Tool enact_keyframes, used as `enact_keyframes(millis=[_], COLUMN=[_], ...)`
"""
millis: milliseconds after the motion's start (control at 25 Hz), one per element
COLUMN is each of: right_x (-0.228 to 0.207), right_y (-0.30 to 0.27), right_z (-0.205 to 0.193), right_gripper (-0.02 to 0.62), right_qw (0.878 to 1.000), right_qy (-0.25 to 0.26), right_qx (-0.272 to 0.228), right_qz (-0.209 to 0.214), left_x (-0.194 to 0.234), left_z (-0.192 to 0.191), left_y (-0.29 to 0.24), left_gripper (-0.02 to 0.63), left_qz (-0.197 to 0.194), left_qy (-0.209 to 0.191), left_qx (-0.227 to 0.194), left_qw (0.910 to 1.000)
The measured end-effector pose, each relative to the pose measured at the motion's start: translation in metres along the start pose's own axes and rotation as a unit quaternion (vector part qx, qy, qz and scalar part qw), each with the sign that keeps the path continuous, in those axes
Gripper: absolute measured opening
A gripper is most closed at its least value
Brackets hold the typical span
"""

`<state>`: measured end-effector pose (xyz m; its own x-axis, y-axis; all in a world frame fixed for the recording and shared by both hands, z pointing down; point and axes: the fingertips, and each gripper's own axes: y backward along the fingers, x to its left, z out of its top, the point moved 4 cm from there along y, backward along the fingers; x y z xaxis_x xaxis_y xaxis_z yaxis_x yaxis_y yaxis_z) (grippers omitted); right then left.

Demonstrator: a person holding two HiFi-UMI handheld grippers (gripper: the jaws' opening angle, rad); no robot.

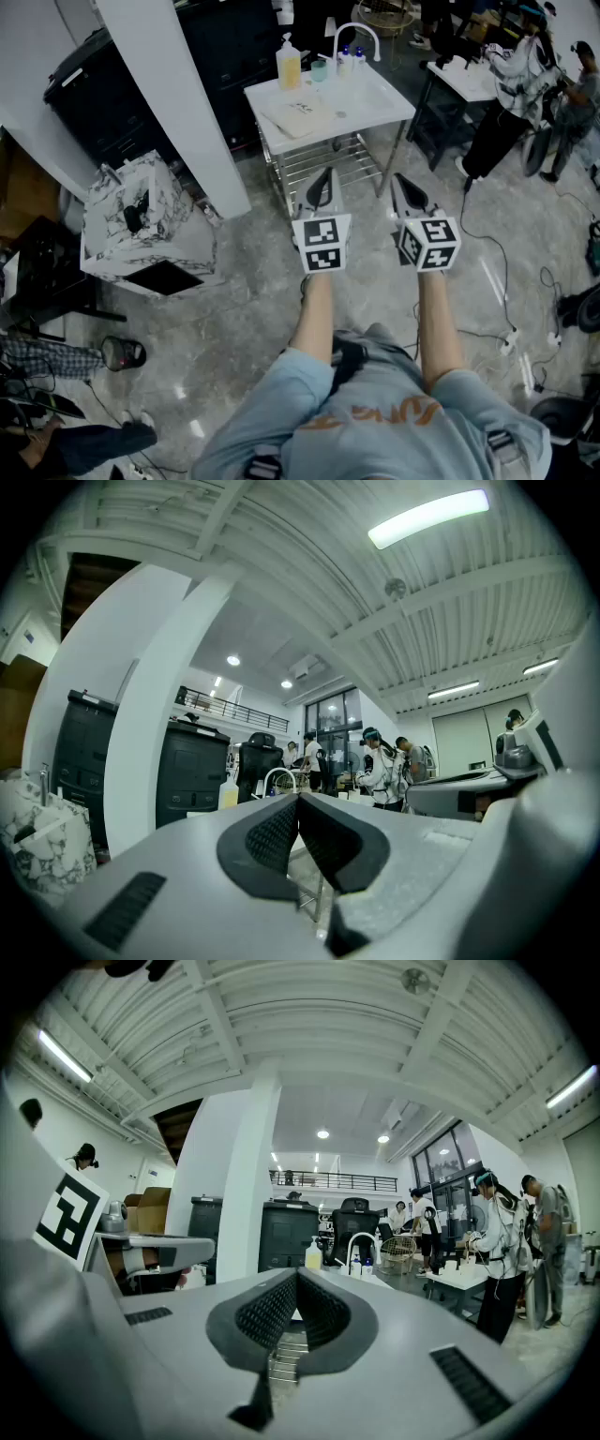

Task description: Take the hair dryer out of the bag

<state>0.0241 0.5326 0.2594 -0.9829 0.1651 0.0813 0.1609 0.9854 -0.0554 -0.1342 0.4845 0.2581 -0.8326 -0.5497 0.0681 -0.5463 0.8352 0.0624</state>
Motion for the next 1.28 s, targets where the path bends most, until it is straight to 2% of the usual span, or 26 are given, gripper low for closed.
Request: enact_keyframes(millis=[280,440,640,1280], right_x=[0.007,0.004,0.002,-0.009], right_y=[-0.002,-0.002,-0.004,-0.021], right_z=[0.0,0.001,-0.002,0.027], right_gripper=[-0.005,-0.003,-0.002,-0.002], right_qw=[1.0,0.999,0.999,0.999], right_qy=[0.003,-0.032,-0.036,-0.013], right_qx=[-0.004,-0.024,-0.012,-0.031], right_qz=[0.004,-0.011,-0.023,-0.023], left_x=[0.008,0.012,0.023,0.041], left_z=[0.001,0.0,0.001,0.021], left_y=[0.001,0.003,0.004,-0.014], left_gripper=[0.002,0.002,0.002,0.002], left_qz=[0.005,0.004,0.012,0.012], left_qy=[0.002,0.003,0.009,0.018], left_qx=[0.0,0.0,-0.002,-0.032], left_qw=[1.0,1.0,0.9999,0.9993])
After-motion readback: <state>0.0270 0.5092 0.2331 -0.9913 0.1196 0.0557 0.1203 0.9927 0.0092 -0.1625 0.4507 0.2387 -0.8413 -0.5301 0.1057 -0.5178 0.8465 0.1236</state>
